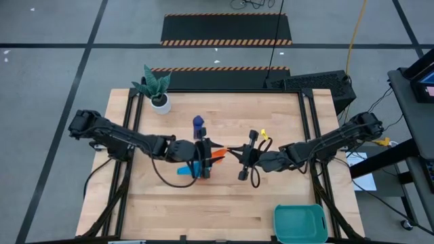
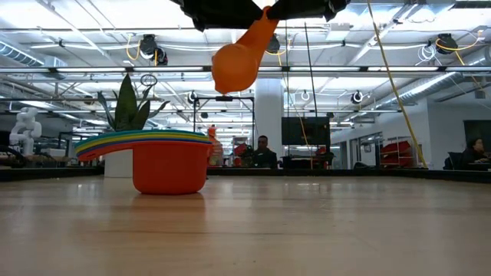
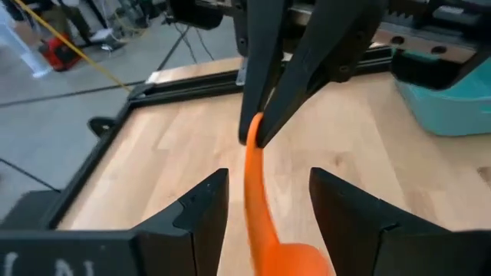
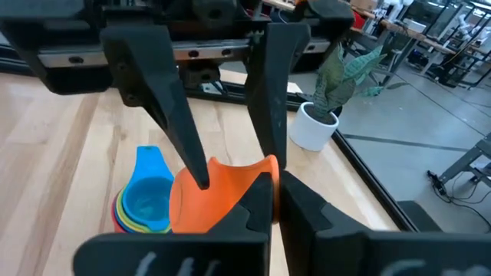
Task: Nest measuring cups in basket
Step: Stack the orange measuring cup on top of the light blue measuring cup
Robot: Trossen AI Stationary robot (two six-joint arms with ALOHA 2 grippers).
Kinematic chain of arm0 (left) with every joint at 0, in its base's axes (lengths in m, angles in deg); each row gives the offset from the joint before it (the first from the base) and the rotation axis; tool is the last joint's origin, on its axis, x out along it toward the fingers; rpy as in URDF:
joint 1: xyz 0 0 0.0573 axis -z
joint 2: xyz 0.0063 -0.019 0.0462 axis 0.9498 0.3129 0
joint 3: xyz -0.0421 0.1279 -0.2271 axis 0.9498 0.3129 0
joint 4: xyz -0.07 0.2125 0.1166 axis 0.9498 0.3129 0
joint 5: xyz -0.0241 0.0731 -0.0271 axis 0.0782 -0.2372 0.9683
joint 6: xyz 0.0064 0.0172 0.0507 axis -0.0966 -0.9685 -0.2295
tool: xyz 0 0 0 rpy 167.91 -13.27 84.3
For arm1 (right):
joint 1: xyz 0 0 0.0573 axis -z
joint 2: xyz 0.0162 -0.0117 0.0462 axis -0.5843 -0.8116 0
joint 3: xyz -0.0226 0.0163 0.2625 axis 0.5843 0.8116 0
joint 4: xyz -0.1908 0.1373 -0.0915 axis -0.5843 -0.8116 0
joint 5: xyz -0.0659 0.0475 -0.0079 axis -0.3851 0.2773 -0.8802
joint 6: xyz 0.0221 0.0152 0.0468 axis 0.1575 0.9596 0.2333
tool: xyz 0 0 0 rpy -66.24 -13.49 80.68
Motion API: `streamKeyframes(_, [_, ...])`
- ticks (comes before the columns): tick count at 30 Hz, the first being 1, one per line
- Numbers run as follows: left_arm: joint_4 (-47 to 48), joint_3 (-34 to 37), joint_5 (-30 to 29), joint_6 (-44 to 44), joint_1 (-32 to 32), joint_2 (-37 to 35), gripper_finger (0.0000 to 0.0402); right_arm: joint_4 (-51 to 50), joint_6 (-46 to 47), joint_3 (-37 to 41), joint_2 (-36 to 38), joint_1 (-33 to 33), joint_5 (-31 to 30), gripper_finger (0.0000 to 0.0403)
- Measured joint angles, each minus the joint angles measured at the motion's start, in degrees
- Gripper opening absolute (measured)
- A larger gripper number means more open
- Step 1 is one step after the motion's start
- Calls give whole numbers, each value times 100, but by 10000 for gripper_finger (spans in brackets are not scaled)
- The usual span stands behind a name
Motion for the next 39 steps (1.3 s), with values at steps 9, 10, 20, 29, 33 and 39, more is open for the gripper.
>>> streamKeyframes(9, [176,-2,277,138,-168,0,122,27,0,0,0,0,18,0])
streamKeyframes(10, [175,-2,283,126,-170,0,112,29,0,0,0,0,22,0])
streamKeyframes(20, [189,-2,494,161,-373,0,14,15,-4,2,0,0,21,0])
streamKeyframes(29, [173,-2,563,49,-384,-10,10,35,-165,4,0,-107,11,23])
streamKeyframes(33, [437,7,554,14,-337,-359,8,50,-77,7,207,-240,-7,68])
streamKeyframes(39, [688,115,437,32,-39,-1163,8,-43,-129,69,511,-560,29,144])
